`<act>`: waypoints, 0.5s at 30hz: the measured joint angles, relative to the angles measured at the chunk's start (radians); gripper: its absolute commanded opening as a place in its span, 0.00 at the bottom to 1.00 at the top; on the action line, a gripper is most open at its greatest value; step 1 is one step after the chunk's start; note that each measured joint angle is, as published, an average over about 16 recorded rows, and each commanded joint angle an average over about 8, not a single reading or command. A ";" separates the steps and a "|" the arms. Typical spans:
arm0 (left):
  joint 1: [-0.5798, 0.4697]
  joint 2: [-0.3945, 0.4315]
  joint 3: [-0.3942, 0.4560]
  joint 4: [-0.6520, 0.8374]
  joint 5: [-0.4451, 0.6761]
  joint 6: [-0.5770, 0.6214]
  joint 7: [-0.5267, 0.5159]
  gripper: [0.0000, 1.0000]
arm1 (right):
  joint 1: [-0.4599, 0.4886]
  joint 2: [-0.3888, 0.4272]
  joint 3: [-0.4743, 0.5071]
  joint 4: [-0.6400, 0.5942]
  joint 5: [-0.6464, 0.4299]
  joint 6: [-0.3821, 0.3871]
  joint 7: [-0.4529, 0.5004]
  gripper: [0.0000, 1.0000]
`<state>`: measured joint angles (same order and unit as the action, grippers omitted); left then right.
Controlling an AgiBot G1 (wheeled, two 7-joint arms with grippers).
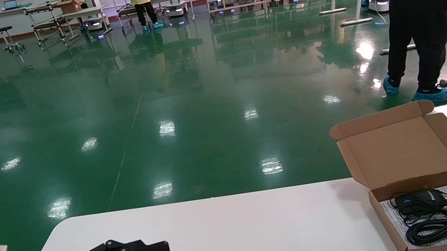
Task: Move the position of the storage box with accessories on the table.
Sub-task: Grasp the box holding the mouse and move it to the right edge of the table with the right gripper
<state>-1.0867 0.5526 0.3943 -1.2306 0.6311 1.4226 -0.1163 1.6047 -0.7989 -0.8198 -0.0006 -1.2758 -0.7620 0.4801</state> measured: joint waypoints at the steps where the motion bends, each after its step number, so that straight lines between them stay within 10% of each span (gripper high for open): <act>1: 0.000 0.000 0.000 0.000 0.000 0.000 0.000 1.00 | -0.004 -0.001 0.001 0.000 0.002 0.002 -0.001 0.00; 6: 0.000 0.000 0.000 0.000 0.000 0.000 0.000 1.00 | -0.021 -0.005 0.008 0.001 0.011 0.008 -0.009 0.04; 15: 0.000 0.000 0.000 0.000 0.000 0.000 0.000 1.00 | -0.040 -0.008 0.016 0.004 0.022 0.015 -0.023 1.00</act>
<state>-1.0867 0.5526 0.3943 -1.2306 0.6311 1.4226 -0.1163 1.5644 -0.8071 -0.8039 0.0039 -1.2533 -0.7467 0.4566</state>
